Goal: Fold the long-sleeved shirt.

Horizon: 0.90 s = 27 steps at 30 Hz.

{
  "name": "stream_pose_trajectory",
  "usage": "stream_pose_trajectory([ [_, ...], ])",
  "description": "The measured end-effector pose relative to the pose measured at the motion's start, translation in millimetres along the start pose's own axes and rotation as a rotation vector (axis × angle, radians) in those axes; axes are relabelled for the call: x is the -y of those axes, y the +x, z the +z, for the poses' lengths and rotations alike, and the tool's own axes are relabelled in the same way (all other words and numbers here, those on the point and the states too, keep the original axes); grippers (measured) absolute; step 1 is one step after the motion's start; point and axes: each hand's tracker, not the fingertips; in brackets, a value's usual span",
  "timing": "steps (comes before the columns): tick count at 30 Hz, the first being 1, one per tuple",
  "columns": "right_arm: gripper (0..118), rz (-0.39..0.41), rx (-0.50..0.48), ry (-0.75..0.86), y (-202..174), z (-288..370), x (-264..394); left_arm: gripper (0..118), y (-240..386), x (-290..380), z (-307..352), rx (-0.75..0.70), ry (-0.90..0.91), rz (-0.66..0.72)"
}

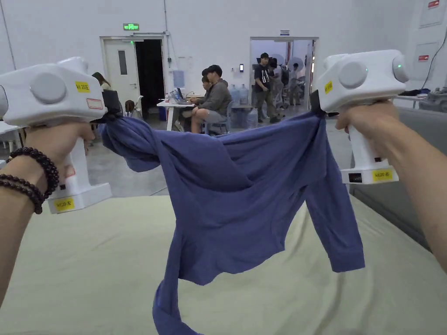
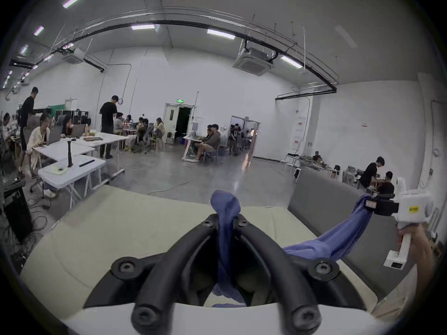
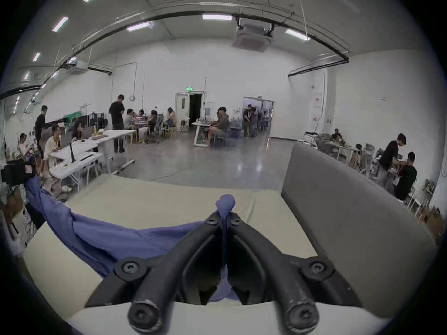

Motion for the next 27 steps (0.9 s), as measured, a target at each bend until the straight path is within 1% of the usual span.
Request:
stream_pose_trajectory([
  [3, 0, -0.039, -0.016, -0.063, 4, -19, 40, 2, -6, 36, -11, 0.012, -0.034, -0.015],
  [5, 0, -0.073, -0.030, -0.123, 4, -35, 82, 2, -9, 76, -19, 0.003, -0.086, -0.033],
  [7, 0, -0.077, -0.033, -0.190, -1, -51, 133, 2, -14, 123, -28, -0.009, -0.167, -0.047],
  [10, 0, -0.112, -0.051, -0.285, -9, -70, 201, 2, -24, 194, -38, -0.009, -0.277, -0.038],
  [13, 0, -0.134, -0.062, -0.352, -15, -76, 260, 2, -34, 250, -41, -0.029, -0.365, 0.011],
  [15, 0, -0.139, -0.069, -0.373, -15, -73, 281, 2, -38, 264, -35, -0.022, -0.374, 0.046],
  [17, 0, -0.174, -0.076, -0.372, -11, -70, 293, 2, -38, 270, -24, -0.015, -0.367, 0.047],
  [20, 0, -0.196, -0.093, -0.345, -8, -41, 302, 2, -35, 274, 8, 0.018, -0.327, 0.051],
  [21, 0, -0.193, -0.095, -0.347, -7, -16, 307, 2, -31, 278, 27, 0.022, -0.330, 0.048],
  [23, 0, -0.193, -0.104, -0.352, -9, 12, 321, 2, -26, 291, 57, 0.028, -0.296, 0.051],
  [24, 0, -0.190, -0.122, -0.349, -10, 31, 334, 2, -23, 301, 78, 0.031, -0.295, 0.036],
  [26, 0, -0.189, -0.116, -0.357, -14, 67, 361, 2, -18, 327, 113, 0.009, -0.289, 0.014],
  [27, 0, -0.189, -0.108, -0.368, -16, 86, 378, 2, -18, 345, 129, -0.020, -0.329, -0.019],
])
